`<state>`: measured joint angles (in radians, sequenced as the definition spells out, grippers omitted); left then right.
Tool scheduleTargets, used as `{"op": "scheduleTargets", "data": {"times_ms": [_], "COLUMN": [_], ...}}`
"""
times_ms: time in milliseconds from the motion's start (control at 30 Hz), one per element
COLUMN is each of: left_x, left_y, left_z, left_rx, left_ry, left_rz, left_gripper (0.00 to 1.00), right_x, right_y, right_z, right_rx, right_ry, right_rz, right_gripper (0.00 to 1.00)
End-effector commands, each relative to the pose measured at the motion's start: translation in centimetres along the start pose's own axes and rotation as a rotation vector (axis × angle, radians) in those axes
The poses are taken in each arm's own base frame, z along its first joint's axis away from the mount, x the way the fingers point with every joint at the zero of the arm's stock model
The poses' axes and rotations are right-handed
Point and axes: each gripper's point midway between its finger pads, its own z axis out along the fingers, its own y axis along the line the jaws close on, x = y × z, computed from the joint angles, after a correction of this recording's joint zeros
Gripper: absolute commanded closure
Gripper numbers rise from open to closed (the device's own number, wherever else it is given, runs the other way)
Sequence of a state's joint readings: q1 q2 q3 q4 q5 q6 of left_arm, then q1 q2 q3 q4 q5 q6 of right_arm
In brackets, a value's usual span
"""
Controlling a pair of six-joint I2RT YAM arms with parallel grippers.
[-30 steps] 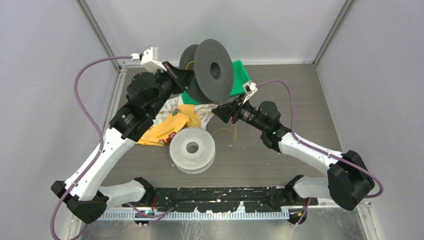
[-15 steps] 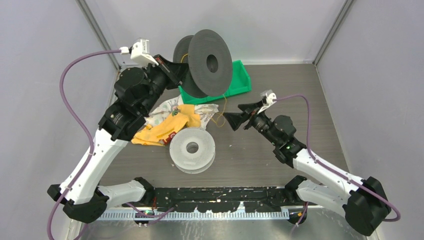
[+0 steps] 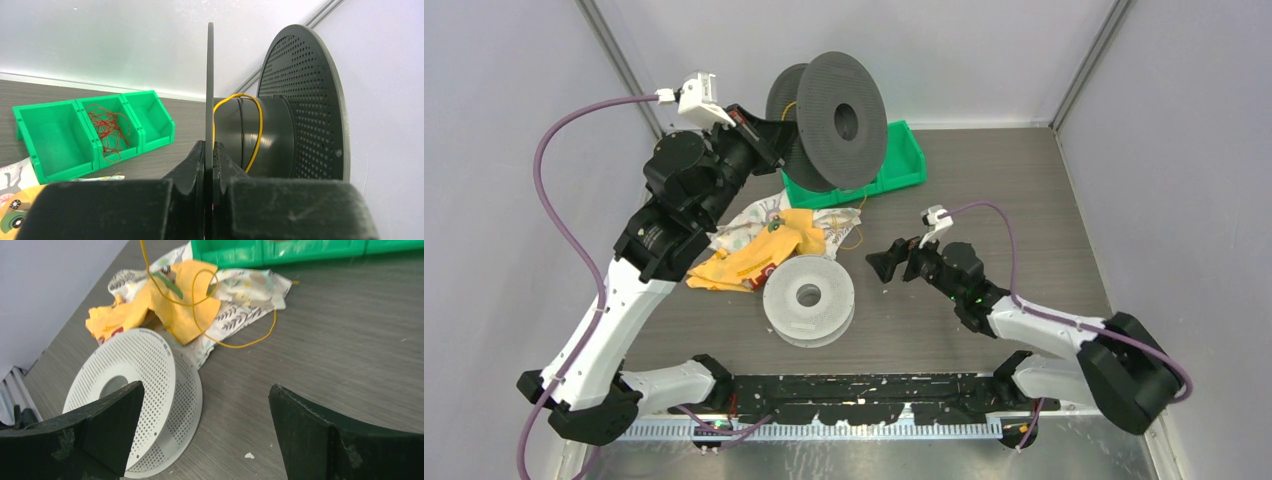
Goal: Wrap the cables
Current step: Wrap the cable around the cable reel.
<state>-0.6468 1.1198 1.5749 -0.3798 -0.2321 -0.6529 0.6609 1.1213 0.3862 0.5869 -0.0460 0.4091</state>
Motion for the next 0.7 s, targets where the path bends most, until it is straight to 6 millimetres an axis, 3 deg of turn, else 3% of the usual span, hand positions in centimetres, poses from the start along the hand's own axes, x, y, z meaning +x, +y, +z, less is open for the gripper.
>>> {"op": "scheduleTargets", "data": {"times_ms": [0, 333, 667], "left_x": [-4.5, -4.4, -4.7], "left_y": [-2.8, -2.9, -3.1], "left_z": [-1.2, -1.0, -1.4], "left_rx": [0.088, 0.086, 0.091], "left_ry": [-0.128, -0.122, -0.117], "left_rz": [-0.047, -0.054, -0.047], "left_gripper": [0.99, 0.99, 1.00], "right_x": [-0.2, 3.1, 4.5], "right_y": [2.3, 4.8, 2.2], "right_z": [2.1, 8.0, 12.4], "right_rx": [-0.080, -0.140, -0.029], "right_ry": [-0.033, 0.000, -0.038], "right_rz": [-0.003, -0.057, -0.112], "right_gripper": [0.00, 0.13, 0.31]}}
